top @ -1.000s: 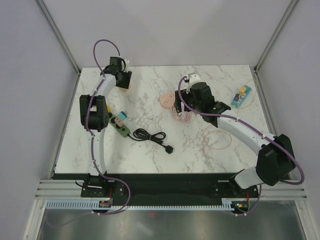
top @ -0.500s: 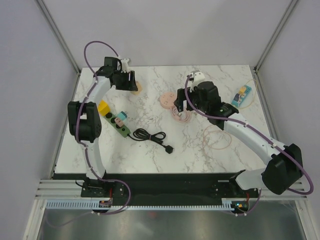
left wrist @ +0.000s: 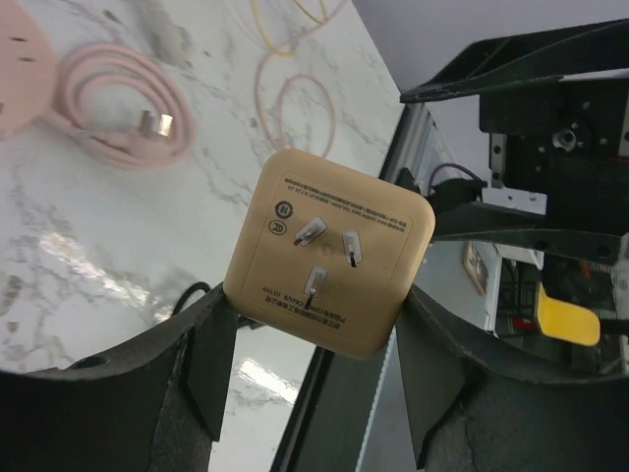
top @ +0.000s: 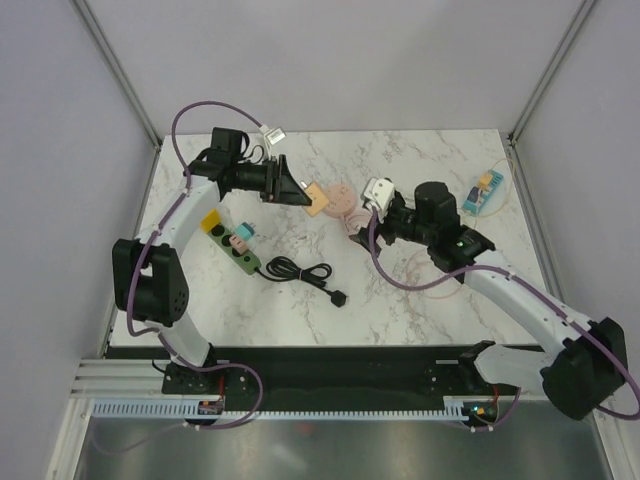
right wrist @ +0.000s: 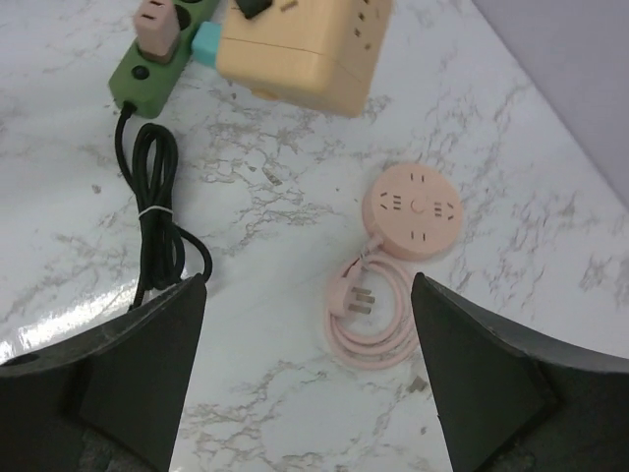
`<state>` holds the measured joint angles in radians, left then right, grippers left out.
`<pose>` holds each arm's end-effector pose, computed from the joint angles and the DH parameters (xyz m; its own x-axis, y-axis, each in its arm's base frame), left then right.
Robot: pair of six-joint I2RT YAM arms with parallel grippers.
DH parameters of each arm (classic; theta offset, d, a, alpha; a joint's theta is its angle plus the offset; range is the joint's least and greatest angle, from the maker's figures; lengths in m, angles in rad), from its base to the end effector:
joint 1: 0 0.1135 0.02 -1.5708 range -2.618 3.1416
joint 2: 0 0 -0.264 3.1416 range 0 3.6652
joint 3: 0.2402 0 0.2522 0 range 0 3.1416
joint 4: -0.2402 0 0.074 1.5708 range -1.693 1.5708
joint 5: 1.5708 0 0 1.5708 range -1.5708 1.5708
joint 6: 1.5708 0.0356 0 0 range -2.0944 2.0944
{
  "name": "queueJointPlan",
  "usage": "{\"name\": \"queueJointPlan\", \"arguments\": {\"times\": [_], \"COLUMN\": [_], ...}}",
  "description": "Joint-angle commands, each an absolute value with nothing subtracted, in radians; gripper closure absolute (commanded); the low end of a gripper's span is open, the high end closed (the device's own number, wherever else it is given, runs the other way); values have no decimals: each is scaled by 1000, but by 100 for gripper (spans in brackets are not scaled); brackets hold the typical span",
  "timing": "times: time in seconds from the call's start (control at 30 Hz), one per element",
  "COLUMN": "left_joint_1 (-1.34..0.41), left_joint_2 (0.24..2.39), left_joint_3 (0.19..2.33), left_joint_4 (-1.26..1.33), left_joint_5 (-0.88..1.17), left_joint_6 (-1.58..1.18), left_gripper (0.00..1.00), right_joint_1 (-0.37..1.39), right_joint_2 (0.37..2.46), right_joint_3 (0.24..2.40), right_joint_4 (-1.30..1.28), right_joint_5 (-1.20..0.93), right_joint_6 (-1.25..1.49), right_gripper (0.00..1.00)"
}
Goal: Insert the plug
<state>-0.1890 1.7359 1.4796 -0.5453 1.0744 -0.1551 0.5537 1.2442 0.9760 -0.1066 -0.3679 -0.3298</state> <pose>0.3662 -0.1019 0.3045 -0.8038 0.0789 -0.5896 0.5729 0.3695 -0.7316 0.2375 0.1619 0.3172 -0.0435 -0.3822 -0.9231 -0.8344 0.5221 -0.1768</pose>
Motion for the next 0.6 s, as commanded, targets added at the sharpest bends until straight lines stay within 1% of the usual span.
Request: {"name": "queueJointPlan", "arguments": {"times": [0.0, 0.1, 0.13, 0.23, 0.27, 0.37, 0.47, 0.57], "left_joint_1": [-230, -264, -274, -330, -342, -377, -391, -396], "left_joint_2": [1588, 1542, 1510, 1456, 1447, 1422, 1413, 1414], "left_joint_3": [1438, 1381, 1364, 1313, 1299, 1284, 1282, 1290], "left_joint_4": [-529, -531, -535, -538, -540, -546, -548, -552], "left_joint_5": [1216, 1203, 1183, 1178, 1178, 1198, 1226, 1249], "left_joint_6": [-186, -176, -158, -127, -118, -89, -78, -72], "left_gripper": [98, 97, 97, 97, 97, 97, 97, 97], "right_joint_1": [546, 545, 545, 545, 545, 546, 548, 548], "right_joint_2": [1079, 1051, 1054, 1086, 1106, 1129, 1135, 1123], "right_joint_3": [870, 877, 887, 968, 998, 1109, 1141, 1134], "right_joint_4": [-37, -24, -32, -95, -163, -268, -322, -342], "right_joint_5": [-671, -693, -727, -788, -813, -915, -962, -962], "right_joint_6": [-684, -715, -782, -840, -882, -945, -969, -977], "right_gripper": [6, 6, 6, 5, 5, 5, 6, 7]}}
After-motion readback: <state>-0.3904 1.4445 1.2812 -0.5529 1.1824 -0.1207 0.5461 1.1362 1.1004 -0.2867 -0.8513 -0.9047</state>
